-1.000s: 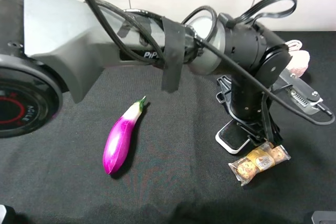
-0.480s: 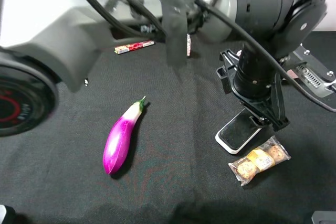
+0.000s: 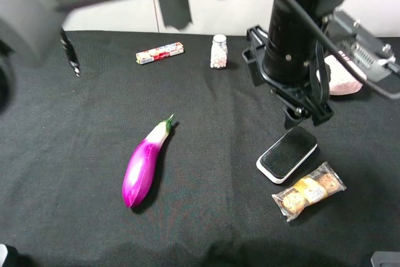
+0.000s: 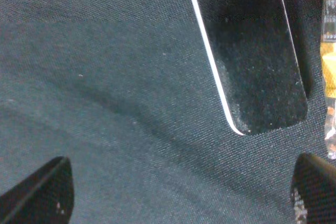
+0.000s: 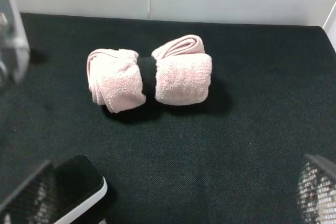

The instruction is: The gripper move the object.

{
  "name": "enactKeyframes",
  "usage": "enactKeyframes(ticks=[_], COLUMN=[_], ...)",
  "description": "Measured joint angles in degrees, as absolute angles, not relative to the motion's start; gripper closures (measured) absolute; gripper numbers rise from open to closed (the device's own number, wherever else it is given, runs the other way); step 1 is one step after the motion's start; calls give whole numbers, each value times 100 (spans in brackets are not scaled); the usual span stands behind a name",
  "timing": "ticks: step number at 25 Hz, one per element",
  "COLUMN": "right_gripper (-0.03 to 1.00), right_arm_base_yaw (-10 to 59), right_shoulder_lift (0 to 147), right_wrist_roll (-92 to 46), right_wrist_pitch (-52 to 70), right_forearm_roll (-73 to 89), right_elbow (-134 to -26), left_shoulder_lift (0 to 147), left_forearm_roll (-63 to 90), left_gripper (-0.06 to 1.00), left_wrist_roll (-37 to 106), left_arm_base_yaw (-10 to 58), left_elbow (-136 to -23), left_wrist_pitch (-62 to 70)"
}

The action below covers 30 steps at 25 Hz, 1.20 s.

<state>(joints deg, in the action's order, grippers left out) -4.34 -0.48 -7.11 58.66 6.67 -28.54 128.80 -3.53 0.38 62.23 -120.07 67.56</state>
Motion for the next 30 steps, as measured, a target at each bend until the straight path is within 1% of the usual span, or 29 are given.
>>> enactKeyframes(ticks=[6, 11, 14, 24, 30], right_gripper=[27, 27, 27, 27, 27], right_arm_base_yaw=[-434, -434, -434, -434, -434], right_shoulder_lift=[-48, -48, -48, -48, -48], right_wrist_roll=[-711, -711, -711, -711, -711], right_wrist_pitch=[5866, 5866, 5866, 5866, 5866], right_forearm_roll=[667, 667, 667, 667, 667], right_elbow=[-2854, -2854, -2854, -2854, -2854], left_shoulder_lift=[12299, 11738, 11354, 10071, 9328], left_forearm_roll=[-347, -395, -553, -919, -551], left_gripper=[6, -2, -4, -5, -5], left_wrist_roll=[243, 347, 364, 290, 280], left_arm_base_yaw=[6090, 5988, 5981, 5967, 5757], left_elbow=[-11557, -10887, -10518, -9427, -8748], left_wrist_pitch=[6756, 6756, 6756, 6756, 6756])
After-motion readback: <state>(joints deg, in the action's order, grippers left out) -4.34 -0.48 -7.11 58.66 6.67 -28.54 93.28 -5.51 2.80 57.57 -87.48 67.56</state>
